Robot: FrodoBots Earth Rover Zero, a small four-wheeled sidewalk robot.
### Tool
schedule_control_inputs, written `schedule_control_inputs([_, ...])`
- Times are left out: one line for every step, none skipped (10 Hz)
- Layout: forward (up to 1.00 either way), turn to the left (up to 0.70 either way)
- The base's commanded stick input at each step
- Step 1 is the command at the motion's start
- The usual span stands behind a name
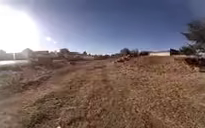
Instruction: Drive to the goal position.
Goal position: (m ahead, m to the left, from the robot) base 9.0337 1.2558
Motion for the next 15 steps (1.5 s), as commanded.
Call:
schedule_control_inputs([0.5, 0.0])
schedule_control_inputs([0.5, 0.0])
schedule_control_inputs([0.5, 0.0])
schedule_control_inputs([0.5, 0.0])
schedule_control_inputs([0.5, 0.0])
schedule_control_inputs([0.5, 0.0])
schedule_control_inputs([0.5, 0.0])
schedule_control_inputs([0.5, 0.0])
schedule_control_inputs([0.5, 0.0])
schedule_control_inputs([0.5, 0.0])
schedule_control_inputs([0.5, 0.0])
schedule_control_inputs([0.5, 0.0])
schedule_control_inputs([0.5, 0.0])
schedule_control_inputs([0.5, 0.0])
schedule_control_inputs([0.5, 0.0])
